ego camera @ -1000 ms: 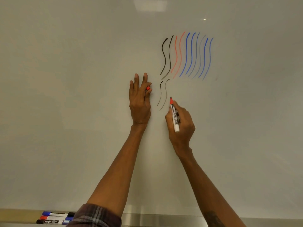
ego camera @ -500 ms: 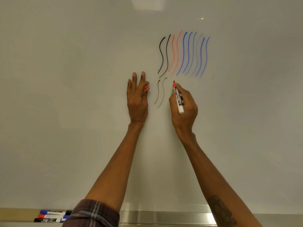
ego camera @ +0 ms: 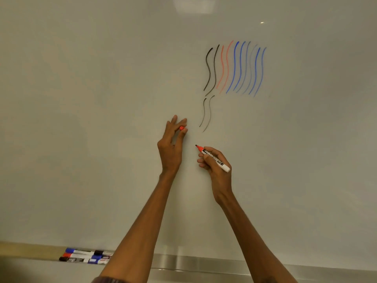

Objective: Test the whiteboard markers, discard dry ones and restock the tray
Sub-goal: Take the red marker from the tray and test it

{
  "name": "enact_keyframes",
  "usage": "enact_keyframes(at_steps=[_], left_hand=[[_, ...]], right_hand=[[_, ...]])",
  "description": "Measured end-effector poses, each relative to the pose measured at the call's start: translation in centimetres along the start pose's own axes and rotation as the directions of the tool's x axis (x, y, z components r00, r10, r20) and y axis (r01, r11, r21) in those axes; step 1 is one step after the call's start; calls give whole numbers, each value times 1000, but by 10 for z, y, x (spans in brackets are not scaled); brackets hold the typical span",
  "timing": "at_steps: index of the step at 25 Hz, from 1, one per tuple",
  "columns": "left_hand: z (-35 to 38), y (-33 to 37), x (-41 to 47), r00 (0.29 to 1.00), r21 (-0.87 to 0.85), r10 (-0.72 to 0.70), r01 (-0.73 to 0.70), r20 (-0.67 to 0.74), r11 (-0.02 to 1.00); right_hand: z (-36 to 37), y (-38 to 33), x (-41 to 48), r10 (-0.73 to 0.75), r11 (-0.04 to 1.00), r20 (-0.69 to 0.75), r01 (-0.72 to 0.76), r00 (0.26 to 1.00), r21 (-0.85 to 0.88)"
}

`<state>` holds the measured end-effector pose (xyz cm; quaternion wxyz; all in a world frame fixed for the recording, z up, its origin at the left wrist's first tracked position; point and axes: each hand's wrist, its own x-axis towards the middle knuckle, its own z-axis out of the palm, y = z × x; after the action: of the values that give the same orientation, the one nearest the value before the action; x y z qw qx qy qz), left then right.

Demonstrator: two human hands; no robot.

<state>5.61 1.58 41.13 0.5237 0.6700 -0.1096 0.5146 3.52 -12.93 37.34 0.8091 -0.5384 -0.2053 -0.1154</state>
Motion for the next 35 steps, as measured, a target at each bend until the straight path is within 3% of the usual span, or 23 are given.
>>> enact_keyframes(at_steps=[5, 10, 18, 26, 32, 35], left_hand=[[-39, 17, -28, 929, -305, -363, 328, -66, 894], [-71, 3, -54, 825, -473, -556, 453, -97, 755], [-110, 4, -74, 797, -510, -602, 497, -50, 702], [-140, -8, -95, 727, -544, -672, 511, -141, 666], [-183, -26, -120, 697, -554, -701, 527, -151, 644], [-219, -42, -137, 668, -498, -721, 570, -184, 654]], right_hand=[[33, 17, -24, 151, 968, 98, -167, 984, 189], [68, 32, -46, 159, 966, 162, -187, 974, 176], [97, 49, -69, 187, 972, 189, -210, 964, 105], [124, 75, -98, 212, 974, 197, -223, 957, 34], [149, 95, -132, 303, 939, 234, -331, 924, 91], [163, 112, -149, 386, 900, 331, -430, 861, 68]])
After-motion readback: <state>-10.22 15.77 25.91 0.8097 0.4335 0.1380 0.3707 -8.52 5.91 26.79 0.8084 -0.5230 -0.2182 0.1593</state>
